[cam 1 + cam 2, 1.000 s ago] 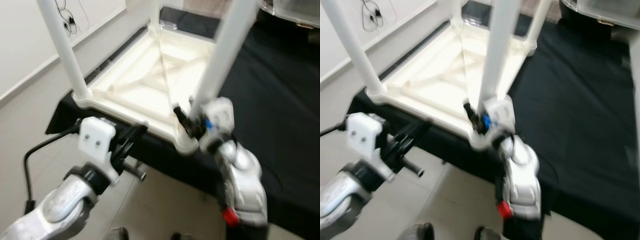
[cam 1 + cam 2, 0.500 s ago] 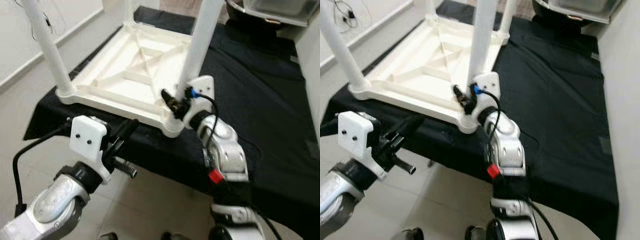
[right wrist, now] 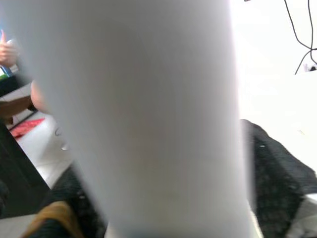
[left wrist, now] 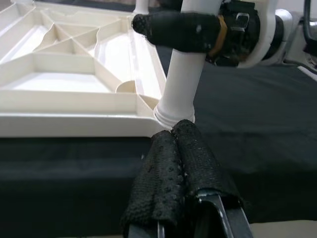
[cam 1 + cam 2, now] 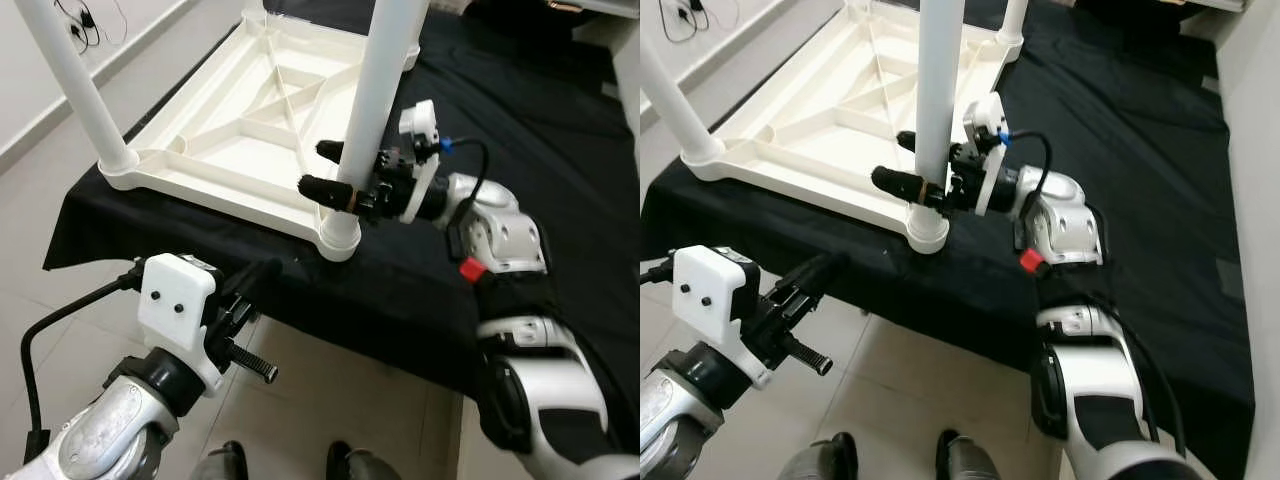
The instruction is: Building children table
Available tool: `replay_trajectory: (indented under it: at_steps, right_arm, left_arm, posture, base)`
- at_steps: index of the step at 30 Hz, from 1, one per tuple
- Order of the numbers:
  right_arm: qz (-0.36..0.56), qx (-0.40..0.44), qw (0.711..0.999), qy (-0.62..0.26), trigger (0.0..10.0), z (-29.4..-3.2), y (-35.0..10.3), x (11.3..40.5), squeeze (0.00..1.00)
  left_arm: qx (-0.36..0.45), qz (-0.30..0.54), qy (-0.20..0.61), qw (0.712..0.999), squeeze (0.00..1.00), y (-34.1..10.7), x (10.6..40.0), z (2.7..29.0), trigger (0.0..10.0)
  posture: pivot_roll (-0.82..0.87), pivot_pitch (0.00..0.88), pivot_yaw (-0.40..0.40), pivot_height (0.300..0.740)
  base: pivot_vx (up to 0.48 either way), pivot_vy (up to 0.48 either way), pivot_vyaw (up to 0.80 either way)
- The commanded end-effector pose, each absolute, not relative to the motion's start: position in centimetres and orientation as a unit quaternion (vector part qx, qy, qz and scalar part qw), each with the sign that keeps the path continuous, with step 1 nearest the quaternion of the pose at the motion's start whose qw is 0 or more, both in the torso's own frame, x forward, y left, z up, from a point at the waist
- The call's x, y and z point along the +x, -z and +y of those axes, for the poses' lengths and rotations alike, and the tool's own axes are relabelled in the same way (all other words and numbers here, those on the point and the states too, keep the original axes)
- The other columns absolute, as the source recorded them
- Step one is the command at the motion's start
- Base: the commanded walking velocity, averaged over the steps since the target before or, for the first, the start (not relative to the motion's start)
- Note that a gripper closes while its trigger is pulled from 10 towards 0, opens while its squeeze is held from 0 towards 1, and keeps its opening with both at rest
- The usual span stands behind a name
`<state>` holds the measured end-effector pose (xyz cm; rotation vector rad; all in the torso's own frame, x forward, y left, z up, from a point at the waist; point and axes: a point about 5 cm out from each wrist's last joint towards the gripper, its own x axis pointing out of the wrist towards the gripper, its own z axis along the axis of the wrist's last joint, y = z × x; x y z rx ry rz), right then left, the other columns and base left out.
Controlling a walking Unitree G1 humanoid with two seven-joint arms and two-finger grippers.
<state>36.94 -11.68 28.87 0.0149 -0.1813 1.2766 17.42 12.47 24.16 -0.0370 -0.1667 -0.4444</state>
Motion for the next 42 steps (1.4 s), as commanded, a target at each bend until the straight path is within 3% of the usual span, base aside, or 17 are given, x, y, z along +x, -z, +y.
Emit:
replay_trajectory:
  at_steps: [1, 4, 12, 16, 18, 20, 21, 23, 24, 28, 31, 32, 37, 38, 39, 40, 42]
  right_arm:
    - [-0.091, 0.025, 0.785, -0.613, 0.0, -11.2, -28.9, 37.1, 0.00]
    - [-0.088, 0.029, 0.749, -0.656, 0.0, -10.5, -28.9, 37.2, 0.00]
    - [-0.080, 0.026, 0.758, -0.647, 0.0, -12.0, -28.5, 37.6, 0.00]
    - [-0.068, 0.006, 0.809, -0.584, 0.0, -14.2, -27.0, 37.9, 0.00]
    - [-0.032, -0.076, 0.926, -0.368, 0.0, -16.8, -23.9, 38.5, 0.00]
    - [-0.032, -0.076, 0.926, -0.368, 0.0, -16.8, -23.9, 38.5, 0.00]
    - [-0.029, -0.101, 0.972, -0.209, 0.0, -18.1, -22.4, 37.1, 0.00]
    - [-0.029, -0.101, 0.972, -0.209, 0.0, -18.1, -22.4, 37.1, 0.00]
    - [-0.010, -0.113, 0.985, -0.131, 0.0, -17.8, -20.4, 33.9, 0.00]
    - [0.012, -0.087, 0.992, -0.089, 0.0, -16.0, -18.8, 29.1, 0.00]
    - [-0.022, -0.082, 0.987, -0.138, 0.0, -12.8, -19.6, 29.9, 0.00]
    - [-0.049, -0.119, 0.974, -0.185, 10.0, -10.9, -20.5, 31.4, 0.00]
    - [-0.049, -0.133, 0.966, -0.216, 10.0, -10.0, -20.6, 32.7, 0.00]
    - [-0.049, -0.116, 0.968, -0.219, 10.0, -9.8, -20.8, 33.5, 0.37]
    - [-0.049, -0.116, 0.968, -0.219, 10.0, -9.8, -20.8, 33.5, 0.37]
    - [-0.047, -0.093, 0.968, -0.231, 10.0, -9.5, -21.1, 34.3, 1.00]
    - [-0.047, -0.047, 0.959, -0.274, 10.0, -8.9, -22.1, 35.1, 1.00]
  left_arm:
    - [-0.017, -0.071, 0.226, 0.971, 0.00, -23.9, 16.9, 12.4, 10.0]
    - [-0.017, -0.068, 0.224, 0.972, 0.00, -23.9, 16.8, 12.5, 10.0]
    - [-0.018, -0.069, 0.219, 0.973, 0.00, -23.9, 16.8, 12.6, 10.0]
    - [-0.026, -0.070, 0.223, 0.972, 0.00, -23.8, 16.9, 12.1, 10.0]
    - [-0.033, -0.070, 0.235, 0.969, 0.00, -23.8, 17.3, 11.6, 10.0]
    - [-0.033, -0.070, 0.235, 0.969, 0.00, -23.8, 17.3, 11.6, 10.0]
    - [-0.036, -0.074, 0.241, 0.967, 0.00, -23.8, 17.8, 11.5, 10.0]
    - [-0.036, -0.074, 0.241, 0.967, 0.00, -23.8, 17.8, 11.5, 10.0]
    - [-0.033, -0.081, 0.249, 0.964, 0.00, -23.9, 18.5, 11.4, 10.0]
    - [-0.024, -0.098, 0.264, 0.959, 0.00, -24.3, 19.8, 11.4, 10.0]
    - [-0.012, -0.120, 0.274, 0.954, 0.00, -24.9, 20.8, 11.2, 10.0]
    - [-0.008, -0.135, 0.267, 0.954, 0.00, -25.4, 21.3, 11.3, 10.0]
    - [-0.008, -0.140, 0.257, 0.956, 0.00, -25.6, 21.4, 11.6, 10.0]
    - [-0.006, -0.136, 0.256, 0.957, 0.00, -25.5, 21.1, 11.6, 10.0]
    - [-0.006, -0.136, 0.256, 0.957, 0.00, -25.5, 21.1, 11.6, 10.0]
    - [-0.006, -0.130, 0.256, 0.958, 0.00, -25.3, 20.8, 11.7, 10.0]
    - [-0.008, -0.119, 0.253, 0.960, 0.00, -25.0, 20.3, 11.8, 10.0]
  posture:
    - [0.19, 0.376, -0.072, 0.740]
    - [0.23, 0.396, -0.072, 0.740]
    - [0.19, 0.384, -0.080, 0.740]
    - [0.12, 0.354, -0.090, 0.740]
    - [0.07, 0.321, -0.079, 0.740]
    - [0.07, 0.321, -0.079, 0.740]
    - [0.04, 0.297, -0.073, 0.740]
    - [0.04, 0.297, -0.073, 0.740]
    - [0.03, 0.261, -0.062, 0.740]
    - [0.01, 0.211, -0.043, 0.740]
    - [0.02, 0.140, -0.039, 0.740]
    - [0.04, 0.137, -0.041, 0.740]
    - [0.05, 0.142, -0.046, 0.740]
    - [0.06, 0.154, -0.047, 0.740]
    - [0.06, 0.154, -0.047, 0.740]
    - [0.07, 0.163, -0.045, 0.740]
    - [0.08, 0.180, -0.047, 0.740]
  base:
    - [0.000, 0.000, 0.00]
    - [0.000, 0.000, 0.00]
    - [0.000, 0.000, 0.00]
    - [0.000, 0.000, 0.00]
    - [0.000, 0.000, 0.00]
    - [0.000, 0.000, 0.00]
    - [0.000, 0.000, 0.00]
    - [0.000, 0.000, 0.00]
    - [0.000, 0.000, 0.00]
    - [0.000, 0.000, 0.00]
    - [0.000, 0.000, 0.00]
    - [0.000, 0.000, 0.00]
    - [0.000, 0.000, 0.00]
    - [0.000, 0.000, 0.00]
    - [0.000, 0.000, 0.00]
    - [0.000, 0.000, 0.00]
    - [0.000, 0.000, 0.00]
